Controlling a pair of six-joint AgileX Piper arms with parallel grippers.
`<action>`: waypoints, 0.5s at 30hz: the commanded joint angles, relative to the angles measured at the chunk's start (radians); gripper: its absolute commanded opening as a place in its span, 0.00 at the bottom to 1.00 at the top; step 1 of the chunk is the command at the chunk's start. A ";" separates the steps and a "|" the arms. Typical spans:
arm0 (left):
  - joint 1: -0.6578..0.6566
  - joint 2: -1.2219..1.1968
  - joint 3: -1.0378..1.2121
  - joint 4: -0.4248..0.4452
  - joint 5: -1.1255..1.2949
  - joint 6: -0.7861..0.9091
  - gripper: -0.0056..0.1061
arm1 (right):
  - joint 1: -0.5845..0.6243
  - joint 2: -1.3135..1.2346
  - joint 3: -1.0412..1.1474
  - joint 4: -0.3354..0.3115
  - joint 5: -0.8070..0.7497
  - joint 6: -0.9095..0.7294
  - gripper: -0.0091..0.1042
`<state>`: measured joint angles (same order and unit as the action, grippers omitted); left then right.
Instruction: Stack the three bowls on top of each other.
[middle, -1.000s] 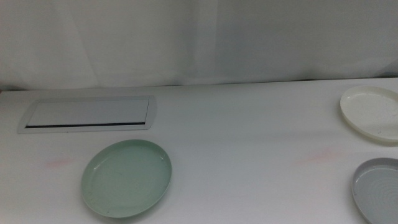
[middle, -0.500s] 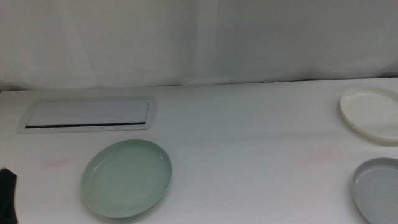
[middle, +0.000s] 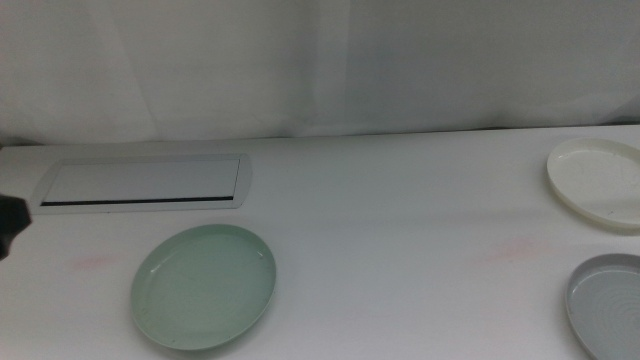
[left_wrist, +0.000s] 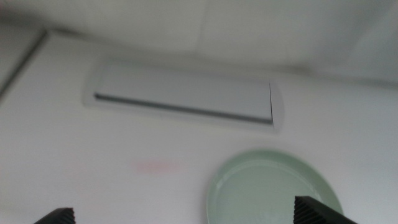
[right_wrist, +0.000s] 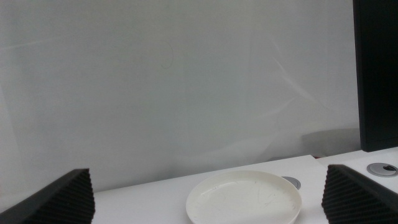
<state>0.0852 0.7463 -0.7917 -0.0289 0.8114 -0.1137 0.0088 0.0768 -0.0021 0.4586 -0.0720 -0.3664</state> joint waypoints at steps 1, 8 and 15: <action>0.003 0.119 -0.069 -0.049 0.077 0.047 0.87 | -0.008 -0.005 0.036 -0.002 -0.011 0.001 0.99; -0.083 0.483 -0.126 -0.044 0.084 0.032 0.87 | -0.008 -0.005 0.036 -0.002 -0.011 0.001 0.99; -0.134 0.711 -0.126 0.050 -0.009 -0.093 0.87 | -0.009 -0.005 0.036 -0.002 -0.011 0.001 0.99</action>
<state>-0.0409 1.4250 -0.9112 0.0099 0.8350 -0.1774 0.0088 0.0768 -0.0021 0.4586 -0.0720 -0.3631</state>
